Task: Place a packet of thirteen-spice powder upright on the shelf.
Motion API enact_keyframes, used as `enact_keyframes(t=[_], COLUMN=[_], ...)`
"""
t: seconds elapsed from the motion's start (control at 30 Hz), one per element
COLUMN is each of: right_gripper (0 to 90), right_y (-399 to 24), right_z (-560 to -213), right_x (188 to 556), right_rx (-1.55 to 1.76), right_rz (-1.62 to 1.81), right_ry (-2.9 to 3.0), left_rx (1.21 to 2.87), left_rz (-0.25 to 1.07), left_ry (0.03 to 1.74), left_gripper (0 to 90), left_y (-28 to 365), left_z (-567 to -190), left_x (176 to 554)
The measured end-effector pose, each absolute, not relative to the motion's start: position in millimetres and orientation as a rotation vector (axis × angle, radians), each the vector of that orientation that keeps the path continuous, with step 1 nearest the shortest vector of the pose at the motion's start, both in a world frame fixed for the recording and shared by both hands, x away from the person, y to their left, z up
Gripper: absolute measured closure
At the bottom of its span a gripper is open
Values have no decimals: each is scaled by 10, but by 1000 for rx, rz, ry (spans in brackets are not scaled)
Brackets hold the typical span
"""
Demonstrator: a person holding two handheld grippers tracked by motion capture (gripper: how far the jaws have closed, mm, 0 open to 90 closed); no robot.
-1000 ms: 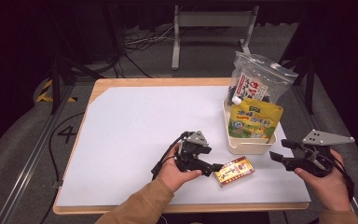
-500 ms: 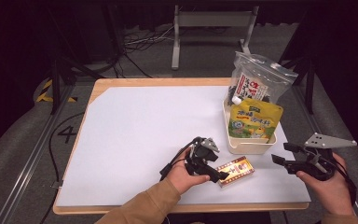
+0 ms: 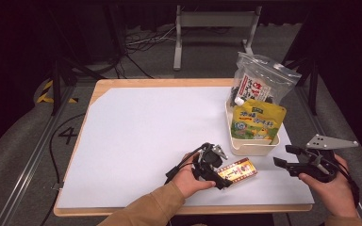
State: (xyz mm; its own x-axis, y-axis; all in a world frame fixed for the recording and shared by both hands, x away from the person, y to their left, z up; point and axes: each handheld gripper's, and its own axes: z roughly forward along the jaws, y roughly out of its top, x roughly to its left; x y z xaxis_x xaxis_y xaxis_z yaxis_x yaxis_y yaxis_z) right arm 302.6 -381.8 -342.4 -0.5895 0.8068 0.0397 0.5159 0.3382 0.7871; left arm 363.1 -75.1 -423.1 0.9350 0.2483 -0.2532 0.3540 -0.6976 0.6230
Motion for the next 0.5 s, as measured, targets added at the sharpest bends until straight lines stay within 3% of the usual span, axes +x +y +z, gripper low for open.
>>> enact_keyframes(t=[0.5], right_gripper=[302], right_y=[-3773], right_z=[-3468], right_x=[3047], right_rx=[1164], right_rz=[1097], right_ry=[2282], left_rx=[2445], left_rz=[-141], left_ry=[414], left_gripper=[183], left_y=[-851], left_z=[-4300], left_x=[3586])
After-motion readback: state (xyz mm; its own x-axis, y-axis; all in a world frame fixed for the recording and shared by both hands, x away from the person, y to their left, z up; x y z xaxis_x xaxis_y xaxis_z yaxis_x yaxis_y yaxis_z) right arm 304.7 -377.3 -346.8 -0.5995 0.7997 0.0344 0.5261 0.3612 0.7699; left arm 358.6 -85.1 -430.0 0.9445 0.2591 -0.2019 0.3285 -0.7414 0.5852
